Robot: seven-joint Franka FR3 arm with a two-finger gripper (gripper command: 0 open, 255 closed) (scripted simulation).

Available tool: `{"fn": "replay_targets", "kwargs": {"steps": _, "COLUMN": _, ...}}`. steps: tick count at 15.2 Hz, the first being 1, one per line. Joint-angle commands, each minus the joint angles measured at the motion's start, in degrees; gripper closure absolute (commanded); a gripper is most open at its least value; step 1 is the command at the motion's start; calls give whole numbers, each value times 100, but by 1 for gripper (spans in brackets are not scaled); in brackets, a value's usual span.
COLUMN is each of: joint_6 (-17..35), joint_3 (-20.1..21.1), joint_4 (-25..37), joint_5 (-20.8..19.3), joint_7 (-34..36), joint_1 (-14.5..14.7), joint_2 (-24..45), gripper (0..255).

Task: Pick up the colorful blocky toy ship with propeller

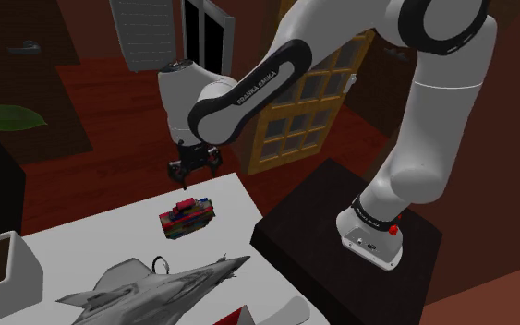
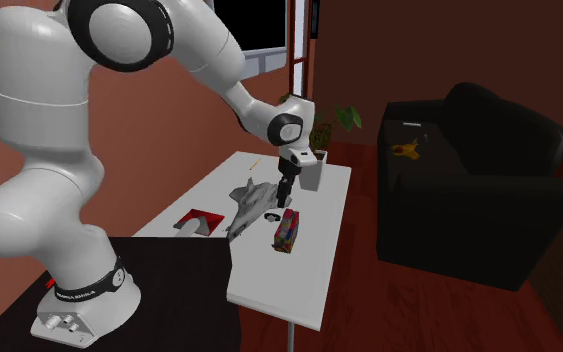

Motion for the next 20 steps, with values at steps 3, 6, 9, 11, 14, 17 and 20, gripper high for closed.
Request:
{"fn": "replay_targets", "kwargs": {"steps": 3, "joint_6": 42, "joint_3": -212, "joint_4": 870, "joint_5": -356, "joint_7": 510, "joint_1": 404, "joint_2": 984, "gripper": 0}}
{"fn": "replay_targets", "kwargs": {"steps": 6, "joint_6": 143, "joint_3": -296, "joint_4": 1031, "joint_5": -448, "joint_7": 600, "joint_1": 508, "joint_2": 1257, "gripper": 0}}
{"fn": "replay_targets", "kwargs": {"steps": 9, "joint_6": 298, "joint_3": -360, "joint_4": 1046, "joint_5": -528, "joint_7": 639, "joint_1": 557, "joint_2": 1433, "gripper": 0}}
{"fn": "replay_targets", "kwargs": {"steps": 11, "joint_6": 397, "joint_3": -404, "joint_4": 1063, "joint_5": -580, "joint_7": 664, "joint_1": 590, "joint_2": 1553, "gripper": 0}}
{"fn": "replay_targets", "kwargs": {"steps": 14, "joint_6": 421, "joint_3": -418, "joint_4": 1075, "joint_5": -594, "joint_7": 666, "joint_1": 597, "joint_2": 1590, "gripper": 255}}
{"fn": "replay_targets", "kwargs": {"steps": 17, "joint_6": 420, "joint_3": -417, "joint_4": 1073, "joint_5": -593, "joint_7": 663, "joint_1": 594, "joint_2": 1587, "gripper": 255}}
{"fn": "replay_targets", "kwargs": {"steps": 20, "joint_6": 422, "joint_3": -417, "joint_4": 1068, "joint_5": -593, "joint_7": 662, "joint_1": 592, "joint_2": 1584, "gripper": 255}}
